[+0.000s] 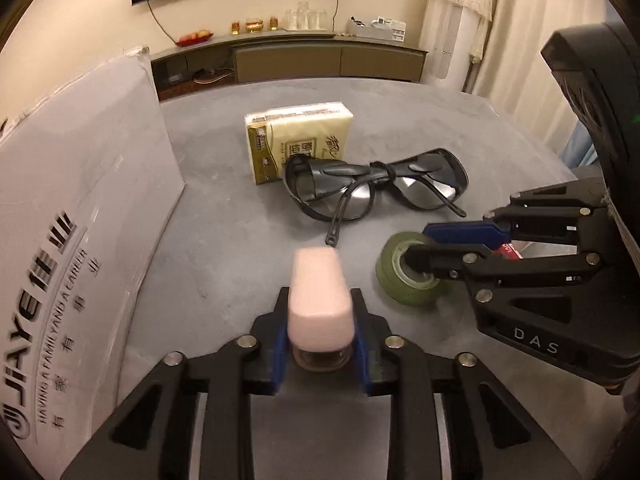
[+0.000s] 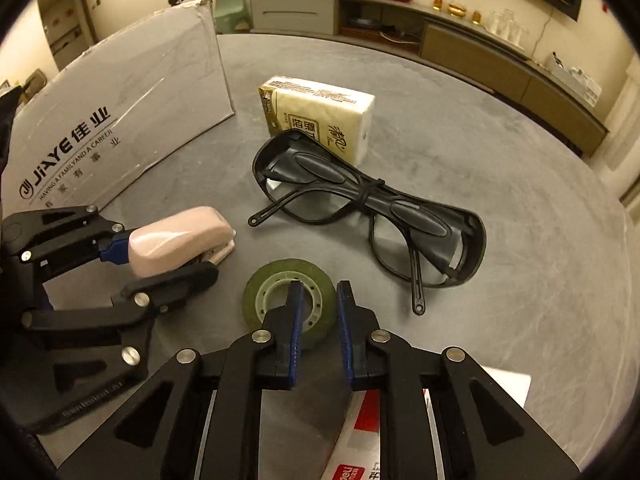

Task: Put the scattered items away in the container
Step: 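Grasp the pink stapler with the left tool while the right tool grasps the green tape roll, then carry the stapler and tape roll over the white box with both tools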

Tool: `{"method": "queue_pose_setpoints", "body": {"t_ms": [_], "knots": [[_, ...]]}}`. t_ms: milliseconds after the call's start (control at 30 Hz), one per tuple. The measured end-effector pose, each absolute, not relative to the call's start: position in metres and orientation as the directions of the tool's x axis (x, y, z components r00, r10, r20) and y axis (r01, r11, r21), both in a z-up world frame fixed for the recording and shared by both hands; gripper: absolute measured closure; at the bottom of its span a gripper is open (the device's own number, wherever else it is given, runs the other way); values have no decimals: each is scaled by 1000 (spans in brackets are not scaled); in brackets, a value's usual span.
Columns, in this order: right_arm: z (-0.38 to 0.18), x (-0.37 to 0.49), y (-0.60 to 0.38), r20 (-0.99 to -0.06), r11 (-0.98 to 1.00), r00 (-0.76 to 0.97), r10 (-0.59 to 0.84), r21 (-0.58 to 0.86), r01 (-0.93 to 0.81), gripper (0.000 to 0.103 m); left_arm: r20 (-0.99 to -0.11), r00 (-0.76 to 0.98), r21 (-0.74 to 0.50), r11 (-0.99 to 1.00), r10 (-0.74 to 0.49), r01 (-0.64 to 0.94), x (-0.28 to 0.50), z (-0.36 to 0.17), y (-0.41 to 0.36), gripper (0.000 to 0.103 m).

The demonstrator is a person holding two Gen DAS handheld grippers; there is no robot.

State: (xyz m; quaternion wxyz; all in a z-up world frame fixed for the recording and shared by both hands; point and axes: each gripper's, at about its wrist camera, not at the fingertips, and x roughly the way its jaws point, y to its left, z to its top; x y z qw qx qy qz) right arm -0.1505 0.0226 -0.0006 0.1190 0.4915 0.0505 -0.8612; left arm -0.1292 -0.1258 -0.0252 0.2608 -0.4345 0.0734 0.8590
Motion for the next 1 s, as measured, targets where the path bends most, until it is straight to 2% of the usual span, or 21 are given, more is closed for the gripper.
{"method": "queue_pose_setpoints", "body": {"t_ms": [67, 467, 1000], "knots": [[4, -145, 29, -848, -969, -498, -182, 69, 238, 88, -780, -470, -151, -853, 414, -500, -131, -23, -133, 76], [37, -111, 25, -791, -948, -538, -293, 168, 270, 88, -716, -507, -145, -812, 480, -565, -104, 10, -140, 76], [95, -84, -18, -715, -933, -621, -321, 128, 336, 88, -624, -605, -150, -836, 494, -527, -70, 82, -185, 76]]}}
